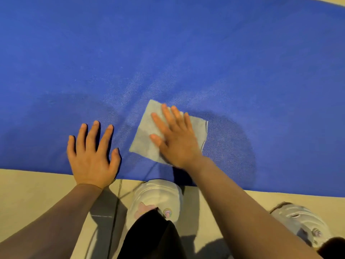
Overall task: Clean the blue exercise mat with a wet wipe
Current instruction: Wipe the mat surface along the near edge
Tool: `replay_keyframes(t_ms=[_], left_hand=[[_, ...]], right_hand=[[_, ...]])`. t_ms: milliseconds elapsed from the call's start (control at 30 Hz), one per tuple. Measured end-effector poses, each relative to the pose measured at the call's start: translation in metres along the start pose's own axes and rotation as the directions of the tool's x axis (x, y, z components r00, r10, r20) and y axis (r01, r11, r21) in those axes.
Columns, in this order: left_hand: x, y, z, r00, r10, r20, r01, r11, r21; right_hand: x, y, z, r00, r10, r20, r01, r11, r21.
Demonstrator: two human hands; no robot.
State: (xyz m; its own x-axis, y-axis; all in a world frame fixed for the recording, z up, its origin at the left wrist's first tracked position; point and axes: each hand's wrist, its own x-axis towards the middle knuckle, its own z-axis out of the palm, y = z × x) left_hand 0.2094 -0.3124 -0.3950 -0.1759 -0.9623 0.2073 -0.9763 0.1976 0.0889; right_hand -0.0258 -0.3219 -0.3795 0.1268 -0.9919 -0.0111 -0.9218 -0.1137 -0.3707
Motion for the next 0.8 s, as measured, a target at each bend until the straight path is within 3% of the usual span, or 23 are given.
replay_keyframes(t_ms=[167, 233, 300, 400, 500, 600, 800], left_hand=[[0.001, 0.003, 0.0, 1.0, -0.017, 0.003, 0.017, 1.0, 0.005], [0.001, 0.001, 0.0, 1.0, -0.012, -0.001, 0.012, 1.0, 0.008], [0.001, 0.0, 0.0, 1.0, -0.008, 0.008, 0.008, 1.0, 0.017], [0.0, 0.003, -0.002, 0.999, -0.018, 0.03, 0.018, 1.0, 0.004], [0.001, 0.001, -0.002, 0.999, -0.016, 0.041, 0.016, 1.0, -0.001], [0.0, 0.001, -0.001, 1.0, 0.0, 0.001, 0.0, 1.0, 0.006], [0.0, 0.003, 0.0, 1.0, 0.0, -0.031, 0.0, 1.0, -0.004]], right_hand=[[-0.008, 0.06, -0.02, 0.946, 0.318, -0.063, -0.323, 0.938, -0.122], [-0.01, 0.039, -0.017, 0.982, 0.188, -0.005, -0.186, 0.965, -0.186], [-0.015, 0.01, -0.003, 0.993, -0.077, 0.089, 0.094, 0.974, -0.204], [-0.017, -0.014, 0.008, 0.92, -0.353, 0.17, 0.383, 0.902, -0.201], [-0.02, -0.003, 0.002, 0.84, -0.491, 0.23, 0.53, 0.835, -0.151], [-0.039, 0.036, -0.015, 0.834, -0.485, 0.263, 0.532, 0.834, -0.148], [-0.114, 0.104, -0.059, 0.935, -0.238, 0.264, 0.296, 0.932, -0.207]])
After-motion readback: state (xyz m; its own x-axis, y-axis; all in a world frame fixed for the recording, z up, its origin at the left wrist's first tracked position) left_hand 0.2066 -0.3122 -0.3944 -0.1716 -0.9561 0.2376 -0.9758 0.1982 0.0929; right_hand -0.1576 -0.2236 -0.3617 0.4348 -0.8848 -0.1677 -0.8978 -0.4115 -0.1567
